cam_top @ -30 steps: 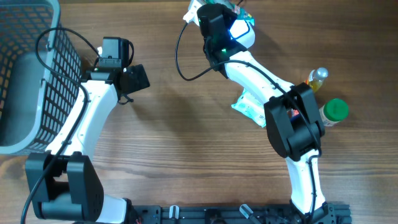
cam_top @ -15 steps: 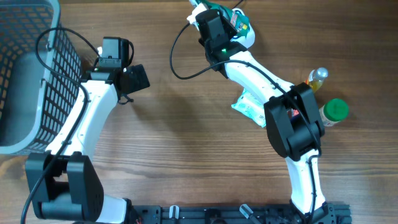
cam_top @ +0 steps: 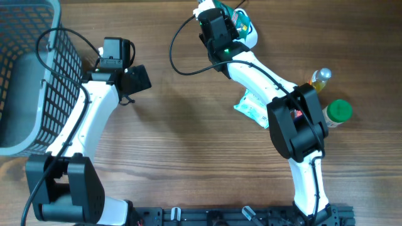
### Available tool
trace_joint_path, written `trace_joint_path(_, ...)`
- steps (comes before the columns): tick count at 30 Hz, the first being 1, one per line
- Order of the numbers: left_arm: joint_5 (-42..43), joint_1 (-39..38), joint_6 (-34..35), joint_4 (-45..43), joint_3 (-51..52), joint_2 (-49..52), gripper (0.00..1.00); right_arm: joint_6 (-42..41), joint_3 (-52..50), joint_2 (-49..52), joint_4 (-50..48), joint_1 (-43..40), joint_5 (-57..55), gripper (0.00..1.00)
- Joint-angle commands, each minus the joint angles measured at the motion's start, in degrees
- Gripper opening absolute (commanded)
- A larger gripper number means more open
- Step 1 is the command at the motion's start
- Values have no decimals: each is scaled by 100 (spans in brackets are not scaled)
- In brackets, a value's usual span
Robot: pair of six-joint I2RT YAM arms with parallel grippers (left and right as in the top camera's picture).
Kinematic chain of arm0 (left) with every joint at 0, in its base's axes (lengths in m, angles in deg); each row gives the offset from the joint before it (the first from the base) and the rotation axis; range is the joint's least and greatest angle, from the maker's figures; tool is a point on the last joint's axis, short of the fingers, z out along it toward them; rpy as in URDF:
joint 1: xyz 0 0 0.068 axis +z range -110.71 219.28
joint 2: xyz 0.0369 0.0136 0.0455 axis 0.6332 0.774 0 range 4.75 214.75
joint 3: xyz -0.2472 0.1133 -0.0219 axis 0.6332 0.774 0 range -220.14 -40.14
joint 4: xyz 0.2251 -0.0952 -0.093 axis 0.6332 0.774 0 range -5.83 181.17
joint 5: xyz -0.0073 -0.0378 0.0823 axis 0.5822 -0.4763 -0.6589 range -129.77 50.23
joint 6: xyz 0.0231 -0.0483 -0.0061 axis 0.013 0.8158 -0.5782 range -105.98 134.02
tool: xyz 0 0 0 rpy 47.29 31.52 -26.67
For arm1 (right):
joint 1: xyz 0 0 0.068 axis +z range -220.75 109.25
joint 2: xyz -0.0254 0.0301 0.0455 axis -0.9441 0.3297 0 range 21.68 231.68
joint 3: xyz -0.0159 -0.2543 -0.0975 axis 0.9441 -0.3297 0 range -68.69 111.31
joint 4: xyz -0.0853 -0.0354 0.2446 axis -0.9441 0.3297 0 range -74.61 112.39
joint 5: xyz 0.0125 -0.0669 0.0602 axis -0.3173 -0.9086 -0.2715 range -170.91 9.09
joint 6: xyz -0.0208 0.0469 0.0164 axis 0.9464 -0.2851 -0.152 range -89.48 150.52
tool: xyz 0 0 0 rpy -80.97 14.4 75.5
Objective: Scan the item barcode
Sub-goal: 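Lift the green gloves pack with the right gripper toward the white scanner, then lower the gloves pack onto the table center below the scanner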
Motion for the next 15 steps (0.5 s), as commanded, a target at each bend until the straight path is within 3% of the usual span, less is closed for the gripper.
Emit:
trace_joint_path(1, -70, 22, -72, 2, -20, 7, 100, -173, 59, -560, 4, -107, 50, 4)
trace_joint_path(7, -70, 22, -72, 2, -20, 7, 100, -555, 59, -1930, 866, -122, 879, 4)
trace_joint_path(11, -70, 22, -72, 2, -20, 7, 100, -1421, 59, -2787, 2446, -162, 2389, 4)
trace_joint_path(15, -70, 22, -72, 2, -20, 7, 100, -2330, 57, -3018, 4070, -234, 3950, 4)
